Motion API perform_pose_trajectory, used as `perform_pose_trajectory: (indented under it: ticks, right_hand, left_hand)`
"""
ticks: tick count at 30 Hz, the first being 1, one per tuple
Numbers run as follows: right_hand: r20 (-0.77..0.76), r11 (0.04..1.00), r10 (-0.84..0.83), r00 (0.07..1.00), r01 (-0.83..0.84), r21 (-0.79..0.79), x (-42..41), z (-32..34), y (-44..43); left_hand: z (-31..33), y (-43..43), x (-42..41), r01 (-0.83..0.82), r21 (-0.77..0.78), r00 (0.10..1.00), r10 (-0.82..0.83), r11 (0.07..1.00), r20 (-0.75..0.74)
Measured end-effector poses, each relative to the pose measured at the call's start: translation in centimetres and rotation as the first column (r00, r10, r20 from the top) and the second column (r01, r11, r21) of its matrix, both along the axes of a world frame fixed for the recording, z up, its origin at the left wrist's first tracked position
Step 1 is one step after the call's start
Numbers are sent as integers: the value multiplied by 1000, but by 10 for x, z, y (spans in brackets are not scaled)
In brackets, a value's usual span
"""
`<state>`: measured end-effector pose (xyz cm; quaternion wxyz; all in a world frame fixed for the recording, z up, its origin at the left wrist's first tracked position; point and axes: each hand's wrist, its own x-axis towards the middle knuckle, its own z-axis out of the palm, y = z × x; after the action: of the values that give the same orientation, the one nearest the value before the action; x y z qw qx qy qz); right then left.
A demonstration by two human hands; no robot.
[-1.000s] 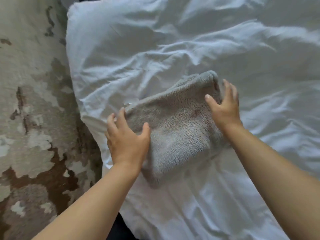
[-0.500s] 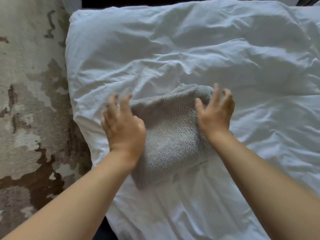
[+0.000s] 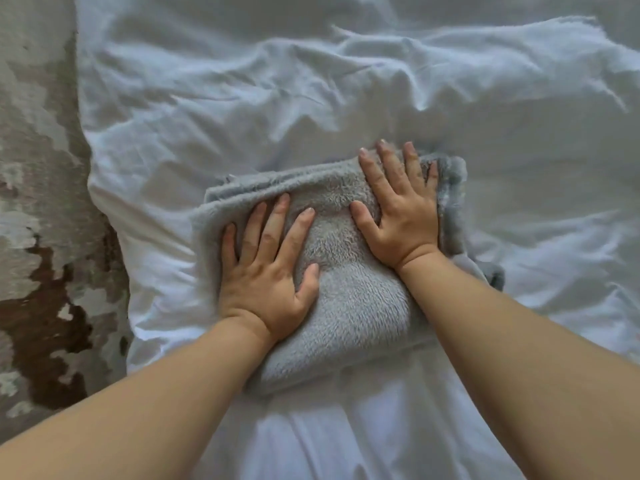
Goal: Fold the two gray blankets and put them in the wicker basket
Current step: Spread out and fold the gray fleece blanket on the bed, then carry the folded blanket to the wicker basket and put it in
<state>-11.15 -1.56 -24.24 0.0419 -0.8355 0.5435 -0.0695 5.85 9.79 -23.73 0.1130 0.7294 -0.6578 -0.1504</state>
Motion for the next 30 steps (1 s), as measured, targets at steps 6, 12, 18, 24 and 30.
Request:
perform_pose_trajectory:
  ticks: [6,12,18,24,30]
  right_hand:
    - [108,985,17,994,2,-172,-6,-59,-25]
    - [-10,999,-41,999,41,-21,3,-22,-24]
    - [121,939,-289,950,256,227,8,68,7]
    - [340,425,-885,318,848,315,-14,102,108]
    - [103,-193,-870,-482,525,829,-8,82,172]
  left_hand:
    - [-56,-11,-20,-57,-147,998,61,988,24]
    - [-21,-14,-17,-52,-6,999,52,999,-12]
    - [56,-31,11,77,239,993,-95,968,66]
    - [89,-83,10,223,281,957,-265,933,120]
    - [78,-143,8,260,609,964,-171,749,-202]
